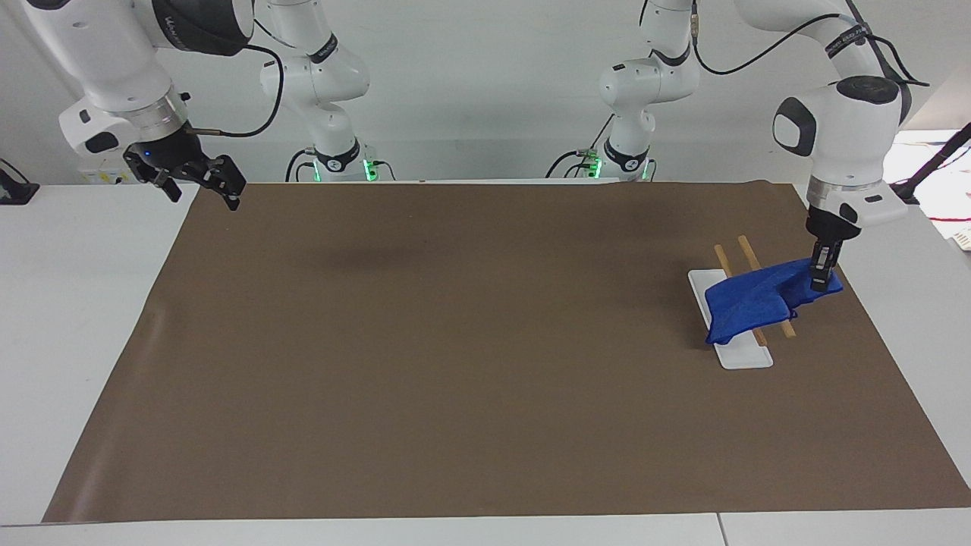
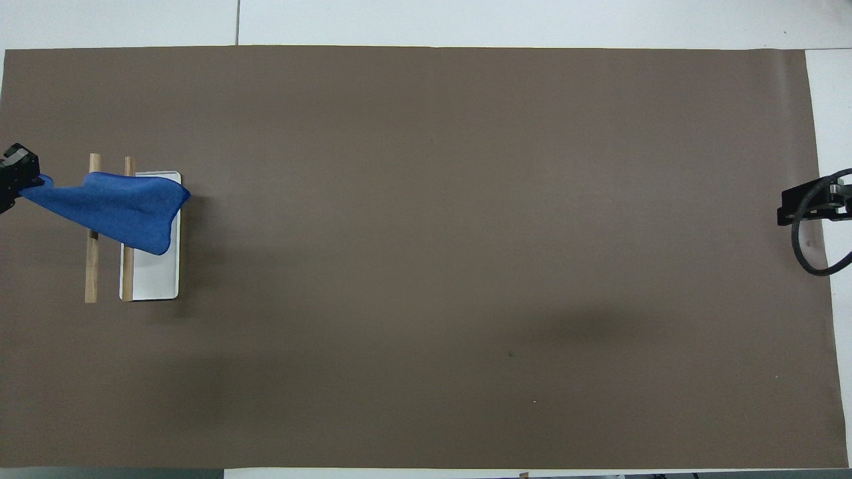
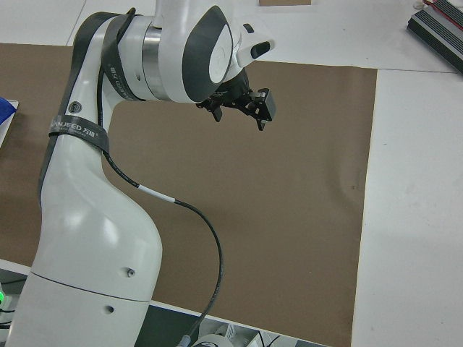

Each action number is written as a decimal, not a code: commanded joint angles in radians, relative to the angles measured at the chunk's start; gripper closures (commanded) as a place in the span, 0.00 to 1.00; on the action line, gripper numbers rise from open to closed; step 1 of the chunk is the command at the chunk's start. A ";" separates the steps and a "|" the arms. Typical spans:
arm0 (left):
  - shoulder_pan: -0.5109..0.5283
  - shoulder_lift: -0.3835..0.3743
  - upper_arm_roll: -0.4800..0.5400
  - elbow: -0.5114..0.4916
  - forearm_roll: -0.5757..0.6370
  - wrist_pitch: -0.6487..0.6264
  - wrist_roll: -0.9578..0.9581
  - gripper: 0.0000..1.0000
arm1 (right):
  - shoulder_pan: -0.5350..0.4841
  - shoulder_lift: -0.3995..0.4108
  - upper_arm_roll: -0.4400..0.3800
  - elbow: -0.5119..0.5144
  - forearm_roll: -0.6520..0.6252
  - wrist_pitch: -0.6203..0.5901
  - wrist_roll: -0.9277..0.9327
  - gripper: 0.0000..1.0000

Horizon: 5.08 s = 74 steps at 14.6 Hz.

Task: Right arm passes towel to left arm to hang

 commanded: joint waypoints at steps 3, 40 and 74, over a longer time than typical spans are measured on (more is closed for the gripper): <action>0.044 0.019 -0.007 -0.017 0.014 0.049 0.013 1.00 | -0.128 0.036 0.116 0.052 0.040 0.000 -0.014 0.00; -0.170 0.030 -0.018 0.323 -0.202 -0.624 0.680 0.00 | -0.102 0.045 0.128 0.068 0.080 -0.012 0.014 0.00; -0.176 0.010 -0.010 0.397 -0.225 -0.760 0.848 0.00 | -0.102 0.031 0.127 0.034 0.080 0.009 -0.085 0.00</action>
